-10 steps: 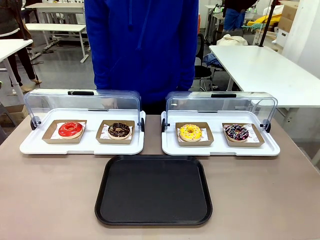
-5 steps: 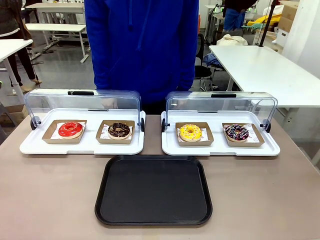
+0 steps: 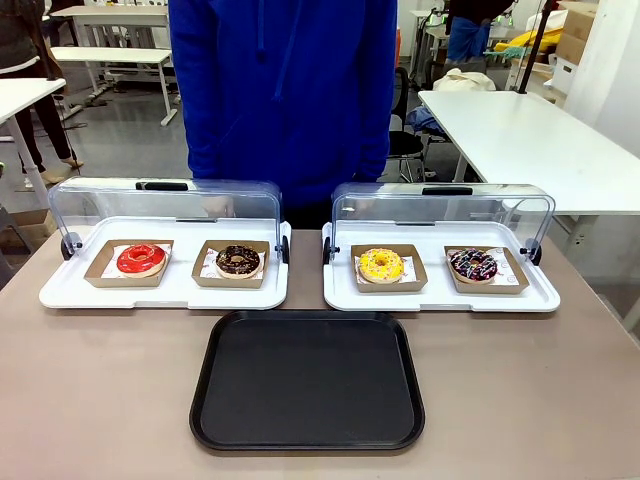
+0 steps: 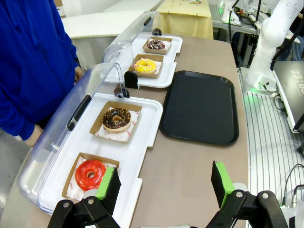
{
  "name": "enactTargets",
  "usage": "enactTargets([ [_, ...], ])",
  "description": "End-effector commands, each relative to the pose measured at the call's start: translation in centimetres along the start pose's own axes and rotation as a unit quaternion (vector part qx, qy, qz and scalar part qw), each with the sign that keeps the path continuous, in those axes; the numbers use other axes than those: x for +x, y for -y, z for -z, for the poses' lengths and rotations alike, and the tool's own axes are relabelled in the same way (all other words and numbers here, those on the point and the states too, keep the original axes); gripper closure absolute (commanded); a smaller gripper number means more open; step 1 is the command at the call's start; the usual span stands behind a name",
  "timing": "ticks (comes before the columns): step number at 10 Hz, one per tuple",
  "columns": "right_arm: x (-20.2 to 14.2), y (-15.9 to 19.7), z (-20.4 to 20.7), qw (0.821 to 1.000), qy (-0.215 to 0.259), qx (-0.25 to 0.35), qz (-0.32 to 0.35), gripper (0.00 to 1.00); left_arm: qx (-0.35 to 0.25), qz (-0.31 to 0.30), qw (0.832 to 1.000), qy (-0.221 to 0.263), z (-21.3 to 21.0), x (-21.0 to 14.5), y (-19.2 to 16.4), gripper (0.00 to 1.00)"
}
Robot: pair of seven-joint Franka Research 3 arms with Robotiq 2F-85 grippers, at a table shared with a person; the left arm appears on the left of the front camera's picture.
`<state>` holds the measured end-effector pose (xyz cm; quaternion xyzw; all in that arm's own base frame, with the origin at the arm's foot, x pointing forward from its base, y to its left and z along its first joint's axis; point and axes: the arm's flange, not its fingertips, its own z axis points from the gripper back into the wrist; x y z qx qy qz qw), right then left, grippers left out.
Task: Move the third donut from the left to the tray.
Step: Pick up the Paper togo box containing the Donut indicated by the person and place it on the Handle tray.
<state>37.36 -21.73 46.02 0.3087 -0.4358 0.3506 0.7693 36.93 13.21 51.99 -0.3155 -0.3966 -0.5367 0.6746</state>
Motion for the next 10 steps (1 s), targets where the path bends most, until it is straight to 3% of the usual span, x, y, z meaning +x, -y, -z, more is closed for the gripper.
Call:
enactTargets([
  [1,0.28,0.20,0.12,1.000,0.015,0.000,-0.003,0.00,-0.003,0.006,1.000,-0.001,-0.18,0.16,0.07,0.00],
  [10,0.28,0.20,0.12,1.000,0.015,0.000,-0.003,0.00,-0.003,0.006,1.000,-0.001,-0.18,0.16,0.07,0.00],
])
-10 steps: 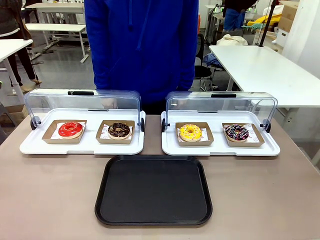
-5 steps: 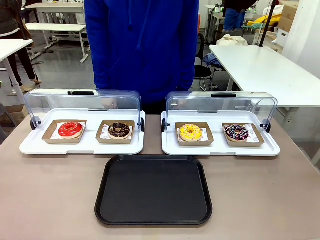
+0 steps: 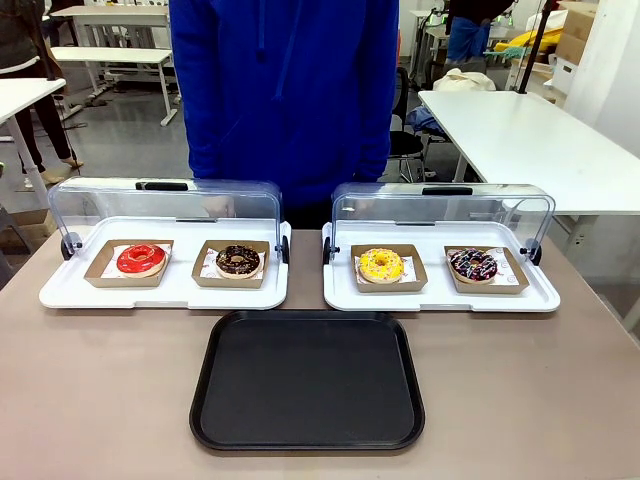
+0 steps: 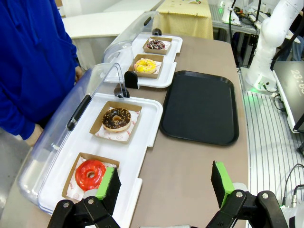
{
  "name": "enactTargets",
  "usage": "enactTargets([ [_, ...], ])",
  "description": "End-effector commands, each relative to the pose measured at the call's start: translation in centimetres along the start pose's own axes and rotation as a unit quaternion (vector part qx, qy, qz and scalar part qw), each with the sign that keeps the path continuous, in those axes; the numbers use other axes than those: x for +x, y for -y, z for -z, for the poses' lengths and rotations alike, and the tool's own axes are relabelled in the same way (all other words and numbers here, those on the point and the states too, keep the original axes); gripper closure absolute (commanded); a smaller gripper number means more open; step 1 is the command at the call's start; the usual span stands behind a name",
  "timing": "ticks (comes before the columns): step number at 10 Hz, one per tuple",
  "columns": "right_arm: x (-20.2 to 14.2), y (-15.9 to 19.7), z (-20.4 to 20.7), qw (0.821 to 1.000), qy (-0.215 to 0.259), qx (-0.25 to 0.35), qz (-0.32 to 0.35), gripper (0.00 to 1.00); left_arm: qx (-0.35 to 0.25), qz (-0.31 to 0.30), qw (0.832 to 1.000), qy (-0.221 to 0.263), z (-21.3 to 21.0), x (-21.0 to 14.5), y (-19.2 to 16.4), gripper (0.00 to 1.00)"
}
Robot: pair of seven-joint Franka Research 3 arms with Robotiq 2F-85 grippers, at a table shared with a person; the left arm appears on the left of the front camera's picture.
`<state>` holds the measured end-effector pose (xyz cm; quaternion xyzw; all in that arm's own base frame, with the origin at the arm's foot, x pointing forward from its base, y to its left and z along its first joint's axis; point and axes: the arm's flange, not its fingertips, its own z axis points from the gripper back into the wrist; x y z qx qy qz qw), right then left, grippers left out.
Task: Move the third donut from the left to the tray.
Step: Pick up the Paper togo box containing the Donut indicated by the person and place it on the Handle tray.
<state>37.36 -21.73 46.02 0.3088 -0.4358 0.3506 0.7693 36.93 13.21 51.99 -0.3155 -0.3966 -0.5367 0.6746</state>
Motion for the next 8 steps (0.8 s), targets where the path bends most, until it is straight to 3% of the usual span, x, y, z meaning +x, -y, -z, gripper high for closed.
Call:
enactTargets([
  [1,0.28,0.20,0.12,1.000,0.015,0.000,-0.003,0.00,-0.003,0.006,1.000,-0.001,-0.18,0.16,0.07,0.00],
  [8,0.28,0.20,0.12,1.000,0.015,0.000,-0.003,0.00,-0.003,0.006,1.000,-0.001,-0.18,0.16,0.07,0.00],
])
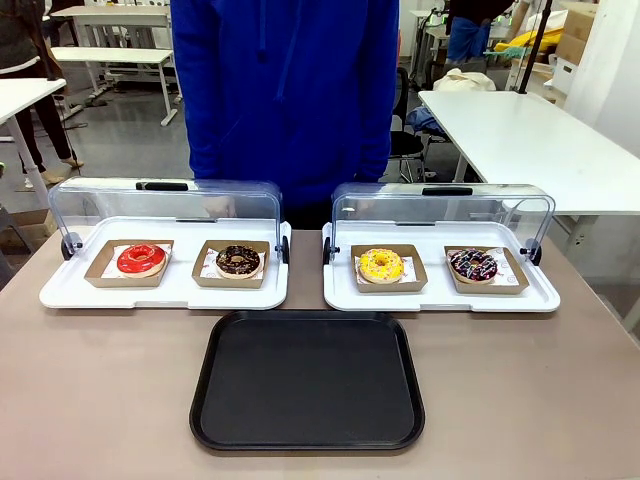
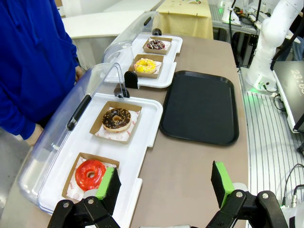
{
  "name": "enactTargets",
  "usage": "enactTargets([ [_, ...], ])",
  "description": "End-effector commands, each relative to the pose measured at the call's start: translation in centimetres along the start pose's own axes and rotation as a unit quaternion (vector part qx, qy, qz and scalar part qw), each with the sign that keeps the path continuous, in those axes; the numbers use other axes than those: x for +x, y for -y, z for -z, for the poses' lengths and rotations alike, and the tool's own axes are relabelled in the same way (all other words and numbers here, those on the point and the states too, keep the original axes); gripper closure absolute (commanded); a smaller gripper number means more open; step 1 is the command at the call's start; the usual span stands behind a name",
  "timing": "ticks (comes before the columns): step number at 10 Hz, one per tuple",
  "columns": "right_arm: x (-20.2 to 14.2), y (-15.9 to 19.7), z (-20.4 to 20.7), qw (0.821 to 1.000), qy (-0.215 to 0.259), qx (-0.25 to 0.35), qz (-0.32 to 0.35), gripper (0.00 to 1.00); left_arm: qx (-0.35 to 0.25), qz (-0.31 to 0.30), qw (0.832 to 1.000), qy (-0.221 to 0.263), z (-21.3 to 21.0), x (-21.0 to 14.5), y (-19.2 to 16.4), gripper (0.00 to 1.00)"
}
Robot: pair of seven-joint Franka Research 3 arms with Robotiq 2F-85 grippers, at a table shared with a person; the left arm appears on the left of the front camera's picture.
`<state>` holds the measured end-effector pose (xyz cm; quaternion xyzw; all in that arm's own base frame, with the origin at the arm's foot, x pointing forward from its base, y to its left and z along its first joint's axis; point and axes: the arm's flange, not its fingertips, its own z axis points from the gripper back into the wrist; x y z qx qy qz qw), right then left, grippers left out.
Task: Move the third donut from the left to the tray.
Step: Pick up the Paper togo box containing the Donut indicated by the person and place it on the Handle tray.
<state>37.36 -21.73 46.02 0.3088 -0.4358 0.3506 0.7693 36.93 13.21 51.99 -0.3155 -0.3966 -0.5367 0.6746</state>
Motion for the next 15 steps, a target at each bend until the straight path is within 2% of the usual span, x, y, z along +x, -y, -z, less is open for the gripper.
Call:
enactTargets([
  [1,0.28,0.20,0.12,1.000,0.015,0.000,-0.003,0.00,-0.003,0.006,1.000,-0.001,-0.18,0.16,0.07,0.00],
  [15,0.28,0.20,0.12,1.000,0.015,0.000,-0.003,0.00,-0.003,0.006,1.000,-0.001,-0.18,0.16,0.07,0.00],
])
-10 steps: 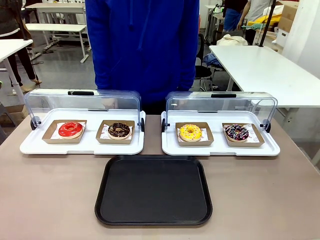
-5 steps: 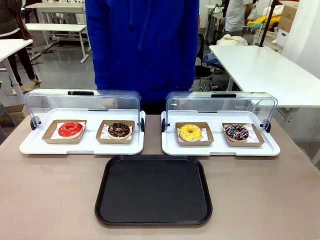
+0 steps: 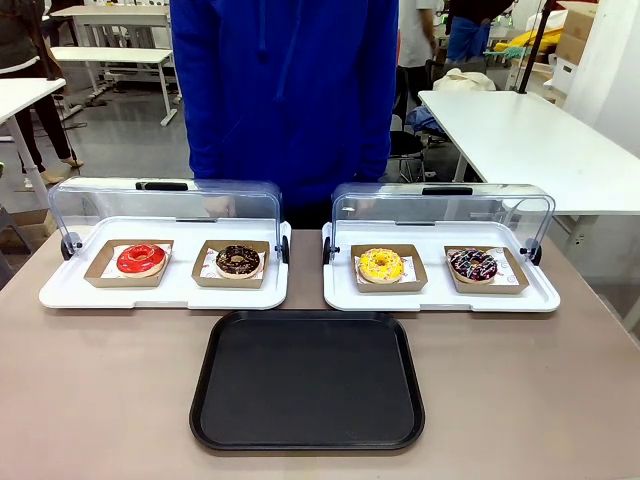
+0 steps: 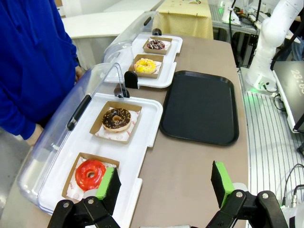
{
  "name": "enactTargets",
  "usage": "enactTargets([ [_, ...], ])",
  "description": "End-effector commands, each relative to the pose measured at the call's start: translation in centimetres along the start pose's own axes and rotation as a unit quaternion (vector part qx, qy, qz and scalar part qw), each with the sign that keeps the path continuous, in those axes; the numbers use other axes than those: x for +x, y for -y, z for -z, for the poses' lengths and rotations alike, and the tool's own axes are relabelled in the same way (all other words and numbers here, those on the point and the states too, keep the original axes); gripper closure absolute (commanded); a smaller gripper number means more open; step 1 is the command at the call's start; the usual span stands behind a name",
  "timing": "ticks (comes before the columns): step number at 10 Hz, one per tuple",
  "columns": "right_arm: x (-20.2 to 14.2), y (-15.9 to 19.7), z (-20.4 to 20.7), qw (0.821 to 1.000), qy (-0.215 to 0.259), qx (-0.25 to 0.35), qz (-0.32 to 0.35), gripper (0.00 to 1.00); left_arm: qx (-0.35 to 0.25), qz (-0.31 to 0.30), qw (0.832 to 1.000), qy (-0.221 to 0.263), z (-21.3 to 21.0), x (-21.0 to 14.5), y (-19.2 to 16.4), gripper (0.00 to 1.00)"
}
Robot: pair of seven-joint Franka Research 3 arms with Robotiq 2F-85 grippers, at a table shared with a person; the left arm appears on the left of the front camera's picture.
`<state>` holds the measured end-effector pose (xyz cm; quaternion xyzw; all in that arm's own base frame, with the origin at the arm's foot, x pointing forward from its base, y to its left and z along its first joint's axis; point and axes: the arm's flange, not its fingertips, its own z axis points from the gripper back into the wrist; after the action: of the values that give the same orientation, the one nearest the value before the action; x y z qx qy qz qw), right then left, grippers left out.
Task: Move the third donut from the left to the tray.
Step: Pick up the Paper togo box containing the Donut indicated by the person and place it on the Handle tray.
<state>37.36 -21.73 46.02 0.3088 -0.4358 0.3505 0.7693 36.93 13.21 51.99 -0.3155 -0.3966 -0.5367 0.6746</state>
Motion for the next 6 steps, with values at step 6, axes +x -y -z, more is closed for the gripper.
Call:
enactTargets([
  [6,0.29,0.20,0.12,1.000,0.015,0.000,-0.003,0.00,-0.003,0.006,1.000,-0.001,-0.18,0.16,0.07,0.00],
])
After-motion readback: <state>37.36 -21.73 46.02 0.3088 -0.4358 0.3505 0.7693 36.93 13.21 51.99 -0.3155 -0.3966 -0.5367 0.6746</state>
